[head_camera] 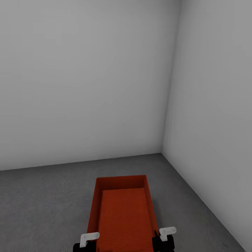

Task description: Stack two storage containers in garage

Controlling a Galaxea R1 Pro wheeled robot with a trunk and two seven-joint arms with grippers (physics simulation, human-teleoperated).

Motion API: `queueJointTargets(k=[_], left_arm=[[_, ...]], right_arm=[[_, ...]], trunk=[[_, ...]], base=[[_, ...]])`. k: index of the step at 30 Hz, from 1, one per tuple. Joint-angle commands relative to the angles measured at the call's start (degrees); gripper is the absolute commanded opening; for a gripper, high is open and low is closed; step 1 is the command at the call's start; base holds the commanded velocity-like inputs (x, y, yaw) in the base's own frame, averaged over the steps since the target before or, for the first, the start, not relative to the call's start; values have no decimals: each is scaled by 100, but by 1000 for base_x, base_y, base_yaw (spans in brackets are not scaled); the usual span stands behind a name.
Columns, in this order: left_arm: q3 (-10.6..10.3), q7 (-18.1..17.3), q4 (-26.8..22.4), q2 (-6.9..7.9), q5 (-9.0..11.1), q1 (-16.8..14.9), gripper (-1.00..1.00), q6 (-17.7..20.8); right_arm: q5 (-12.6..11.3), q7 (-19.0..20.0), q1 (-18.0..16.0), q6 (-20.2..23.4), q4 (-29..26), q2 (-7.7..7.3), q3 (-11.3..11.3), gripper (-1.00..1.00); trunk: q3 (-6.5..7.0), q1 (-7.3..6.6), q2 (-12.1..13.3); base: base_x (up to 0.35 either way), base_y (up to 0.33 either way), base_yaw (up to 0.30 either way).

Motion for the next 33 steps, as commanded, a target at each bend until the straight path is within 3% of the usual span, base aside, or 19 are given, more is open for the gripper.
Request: queueJointTargets(k=[1, 19, 33], left_arm=[[-60, 86, 3, 66, 98, -3, -100, -42], [-60, 86, 3, 66, 96, -3, -100, -40], [-60, 86, 3, 66, 98, -3, -100, -45]], right_arm=[[25, -73, -8, -7, 6, -3, 21, -100], [25, -73, -8, -7, 5, -3, 21, -100], [25, -73, -8, -7, 6, -4, 21, -100]], trunk=[[-24, 21, -44], [-347, 417, -766], [-347, 417, -766]], base=[[0, 0, 0], [0, 0, 0], [0, 0, 0]])
